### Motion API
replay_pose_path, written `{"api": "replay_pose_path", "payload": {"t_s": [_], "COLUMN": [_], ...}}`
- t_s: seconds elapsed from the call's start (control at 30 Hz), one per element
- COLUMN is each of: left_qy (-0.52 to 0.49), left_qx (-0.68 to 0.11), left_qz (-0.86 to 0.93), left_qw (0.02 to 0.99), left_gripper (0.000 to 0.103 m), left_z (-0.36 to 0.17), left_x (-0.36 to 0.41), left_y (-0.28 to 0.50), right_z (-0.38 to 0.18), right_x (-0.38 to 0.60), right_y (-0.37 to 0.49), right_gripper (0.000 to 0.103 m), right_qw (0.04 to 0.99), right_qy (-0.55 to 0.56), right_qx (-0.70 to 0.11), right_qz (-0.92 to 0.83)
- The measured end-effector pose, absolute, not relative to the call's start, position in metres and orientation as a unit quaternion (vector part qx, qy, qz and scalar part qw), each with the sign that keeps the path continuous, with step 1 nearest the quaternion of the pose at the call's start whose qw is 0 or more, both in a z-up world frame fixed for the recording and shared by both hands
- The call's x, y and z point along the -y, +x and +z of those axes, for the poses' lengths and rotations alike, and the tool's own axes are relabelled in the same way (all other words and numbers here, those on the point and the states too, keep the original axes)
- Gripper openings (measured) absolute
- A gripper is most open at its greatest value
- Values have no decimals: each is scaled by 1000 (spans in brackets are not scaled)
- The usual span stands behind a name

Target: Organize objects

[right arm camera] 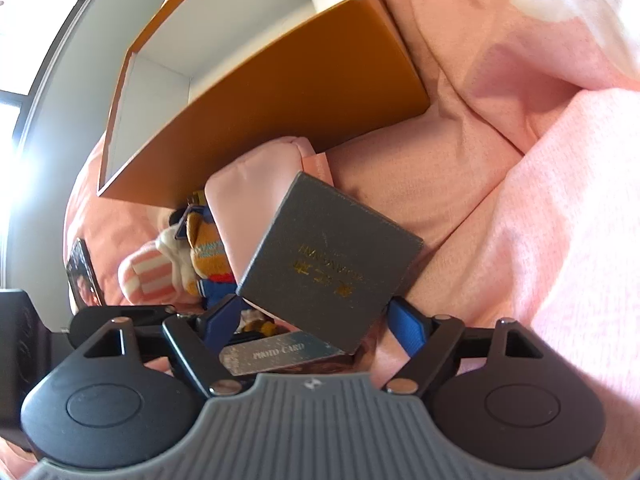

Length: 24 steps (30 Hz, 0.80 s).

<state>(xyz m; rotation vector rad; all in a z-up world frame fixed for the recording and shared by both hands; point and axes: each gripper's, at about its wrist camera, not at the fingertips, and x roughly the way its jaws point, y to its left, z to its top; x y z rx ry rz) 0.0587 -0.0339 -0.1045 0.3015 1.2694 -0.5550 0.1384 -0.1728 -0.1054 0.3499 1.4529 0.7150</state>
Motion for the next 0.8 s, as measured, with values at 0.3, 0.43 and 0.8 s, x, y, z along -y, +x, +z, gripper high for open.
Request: {"api": "replay_pose_path", "payload": {"t_s": [0.3, 0.43, 0.8], "left_qy": [65, 49, 15], "left_qx": [-574, -550, -516], "left_qz": [-239, -213, -162], "left_qw": [781, 806, 841], "left_gripper": [26, 26, 26], "left_z": [-70, -49, -23], "left_x": [5, -6, -18], "left_y": [46, 39, 60], "right_z": [-106, -115, -127], "right_x": [188, 186, 176], "right_y": [141, 147, 148], "right_gripper": [83, 80, 79], "right_qw": [679, 684, 682], "right_qy": [204, 208, 205], "right_qx": [-637, -640, -642], "right_qz": [302, 283, 285]}}
